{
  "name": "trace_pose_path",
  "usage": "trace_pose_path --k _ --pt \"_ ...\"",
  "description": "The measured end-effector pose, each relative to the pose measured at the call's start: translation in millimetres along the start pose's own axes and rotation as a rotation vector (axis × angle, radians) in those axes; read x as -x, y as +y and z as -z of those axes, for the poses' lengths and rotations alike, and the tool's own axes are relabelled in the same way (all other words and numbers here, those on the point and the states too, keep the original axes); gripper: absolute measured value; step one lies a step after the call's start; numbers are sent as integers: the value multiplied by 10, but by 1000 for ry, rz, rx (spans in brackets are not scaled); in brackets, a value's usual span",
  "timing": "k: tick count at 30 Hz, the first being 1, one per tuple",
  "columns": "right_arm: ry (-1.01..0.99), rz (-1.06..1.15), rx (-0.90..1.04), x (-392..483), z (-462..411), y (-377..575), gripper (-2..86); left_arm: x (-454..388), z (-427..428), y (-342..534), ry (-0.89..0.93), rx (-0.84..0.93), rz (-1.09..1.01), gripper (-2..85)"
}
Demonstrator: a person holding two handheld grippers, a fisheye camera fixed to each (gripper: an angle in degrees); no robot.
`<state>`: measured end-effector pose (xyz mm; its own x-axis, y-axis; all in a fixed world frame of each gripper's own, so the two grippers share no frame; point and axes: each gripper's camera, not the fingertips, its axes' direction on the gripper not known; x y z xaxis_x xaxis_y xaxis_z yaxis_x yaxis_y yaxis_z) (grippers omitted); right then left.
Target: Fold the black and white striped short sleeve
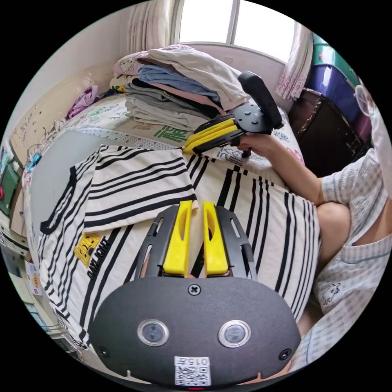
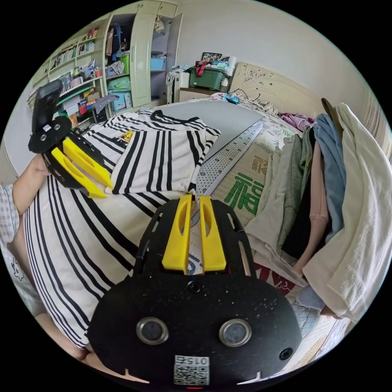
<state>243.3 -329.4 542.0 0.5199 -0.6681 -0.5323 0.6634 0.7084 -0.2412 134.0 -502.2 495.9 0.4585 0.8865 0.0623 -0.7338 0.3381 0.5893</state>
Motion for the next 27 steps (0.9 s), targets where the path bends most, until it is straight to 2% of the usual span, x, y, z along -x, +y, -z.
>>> trace_pose_path --k 4,7,9,12,13,15,20,22,26,27 --pt "-47 -87 -86 -127 77 105 49 431 660 546 4 -84 129 66" --pt "-1 -149 -175 -137 131 193 23 937 1476 1465 -104 -225 394 80" --pt "100 -158 -216 5 126 205 13 1281 2125 2495 -270 -354 674 90" --pt "241 -136 -231 332 65 75 6 1589 2616 3816 -463 -434 994 109" --pt "245 -132 -236 403 53 26 5 1668 2657 4041 -465 -440 1045 115" --pt "172 -24 -226 752 -9 -282 0 2050 2687 4778 -346 -507 1204 133" --pt "26 165 -154 1584 -237 -1318 -4 2808 2455 5558 -95 -664 1374 130" --pt "-50 228 -146 1966 -387 -1735 -4 2986 2291 5677 17 -651 1364 108" --pt "-236 348 -127 2963 -962 -2634 0 2832 2439 5901 30 -789 1257 17" --pt "-284 351 -112 3242 -1187 -2899 2 2760 2501 5852 10 -759 1209 9"
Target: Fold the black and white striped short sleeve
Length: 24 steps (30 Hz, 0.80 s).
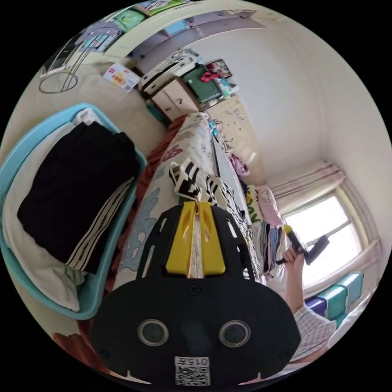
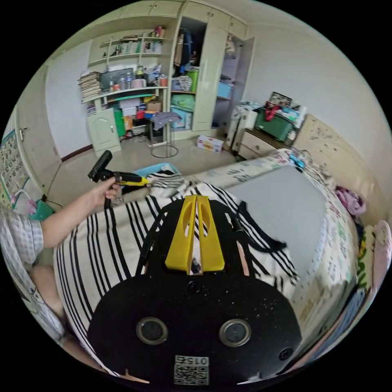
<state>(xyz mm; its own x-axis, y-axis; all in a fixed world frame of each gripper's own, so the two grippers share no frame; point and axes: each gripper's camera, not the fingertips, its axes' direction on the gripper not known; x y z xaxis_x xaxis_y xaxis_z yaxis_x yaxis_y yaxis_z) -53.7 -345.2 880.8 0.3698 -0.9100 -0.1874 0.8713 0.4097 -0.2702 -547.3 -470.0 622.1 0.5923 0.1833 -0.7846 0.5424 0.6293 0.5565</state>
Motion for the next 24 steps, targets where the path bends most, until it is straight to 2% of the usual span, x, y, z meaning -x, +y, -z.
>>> trace_pose_path --k 4,8,11,17,19,20,24 --pt "-132 3 126 302 -1067 -882 35 -353 -21 42 -66 110 -178 -1" --pt "7 116 392 834 -2300 -1526 86 -459 -34 67 -91 163 -242 -3" --pt "111 190 548 1126 -2982 -1702 106 -443 28 83 -62 162 -239 -4" --pt "74 203 860 1279 -3822 -1637 127 -551 85 143 -27 188 -273 -4" --pt "70 219 834 1305 -3795 -1645 82 -607 107 170 -38 187 -282 -4" --pt "101 236 800 1313 -3727 -1669 18 -638 134 187 -46 181 -281 -4" --pt "143 195 545 1146 -3080 -1793 -4 -842 341 276 -132 96 -316 -4"
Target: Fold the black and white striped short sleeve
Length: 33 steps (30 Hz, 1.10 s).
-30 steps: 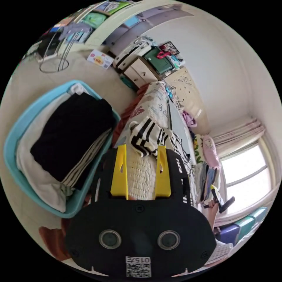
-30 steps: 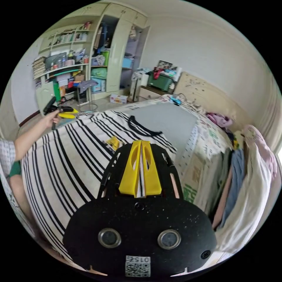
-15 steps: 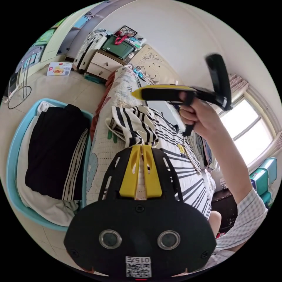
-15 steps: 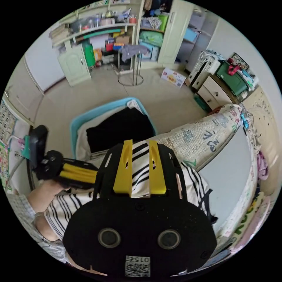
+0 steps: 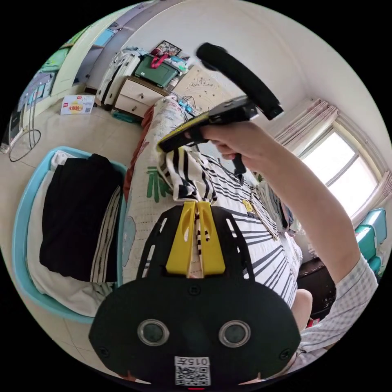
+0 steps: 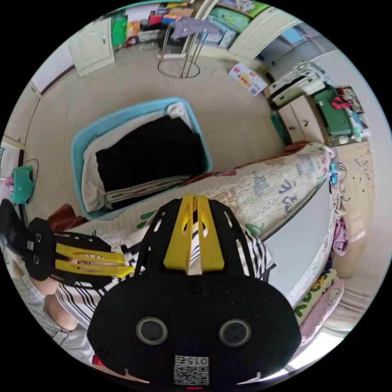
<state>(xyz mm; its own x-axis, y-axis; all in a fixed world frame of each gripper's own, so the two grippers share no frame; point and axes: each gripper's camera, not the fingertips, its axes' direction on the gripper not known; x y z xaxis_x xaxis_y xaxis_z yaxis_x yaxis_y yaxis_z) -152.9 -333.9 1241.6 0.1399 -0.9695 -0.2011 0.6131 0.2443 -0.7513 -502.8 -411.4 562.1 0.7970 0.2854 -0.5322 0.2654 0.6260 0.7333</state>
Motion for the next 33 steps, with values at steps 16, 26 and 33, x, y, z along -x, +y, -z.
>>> trace_pose_path --k 16,26,33 --pt "-52 -405 -253 -499 114 3607 49 -1633 -40 279 41 -78 -619 35" --pt "-51 68 -162 -26 38 3051 102 -2176 -533 351 40 108 -751 71" --pt "-118 103 -102 -134 -212 3172 87 -2440 -824 367 -6 177 -803 72"
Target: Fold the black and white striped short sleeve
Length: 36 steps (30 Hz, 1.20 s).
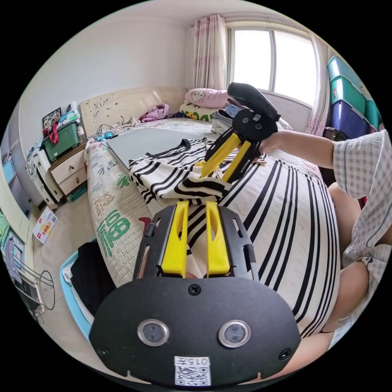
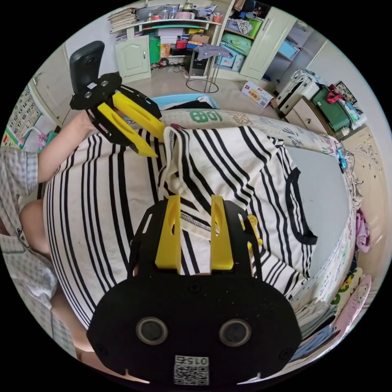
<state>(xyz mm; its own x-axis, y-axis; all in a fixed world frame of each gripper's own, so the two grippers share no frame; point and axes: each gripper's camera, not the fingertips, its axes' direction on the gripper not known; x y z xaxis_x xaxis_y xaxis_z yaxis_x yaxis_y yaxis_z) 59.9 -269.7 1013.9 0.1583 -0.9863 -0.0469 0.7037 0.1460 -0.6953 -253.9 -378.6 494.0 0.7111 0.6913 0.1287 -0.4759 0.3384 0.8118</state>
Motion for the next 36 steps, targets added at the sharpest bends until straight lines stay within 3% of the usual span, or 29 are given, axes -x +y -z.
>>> trace_pose_path --k 5,13,17,22,29,32,36 --pt "16 -56 -44 -186 40 116 4 81 -241 -115 -13 79 60 70" --pt "179 -518 -237 -1118 413 885 -9 144 -425 -202 -23 132 81 53" --pt "30 -665 -252 -1637 262 1188 -8 175 -447 -217 -17 133 74 38" --pt "-39 -688 -191 -1848 60 1279 7 269 -446 -202 -3 131 90 21" --pt "46 -662 -179 -1927 291 1538 26 626 -93 -35 54 3 192 49" --pt "54 -586 -242 -2017 555 1316 38 739 83 -136 67 -38 206 75" --pt "-83 -502 -255 -2225 452 574 71 785 -254 -485 136 32 96 95"
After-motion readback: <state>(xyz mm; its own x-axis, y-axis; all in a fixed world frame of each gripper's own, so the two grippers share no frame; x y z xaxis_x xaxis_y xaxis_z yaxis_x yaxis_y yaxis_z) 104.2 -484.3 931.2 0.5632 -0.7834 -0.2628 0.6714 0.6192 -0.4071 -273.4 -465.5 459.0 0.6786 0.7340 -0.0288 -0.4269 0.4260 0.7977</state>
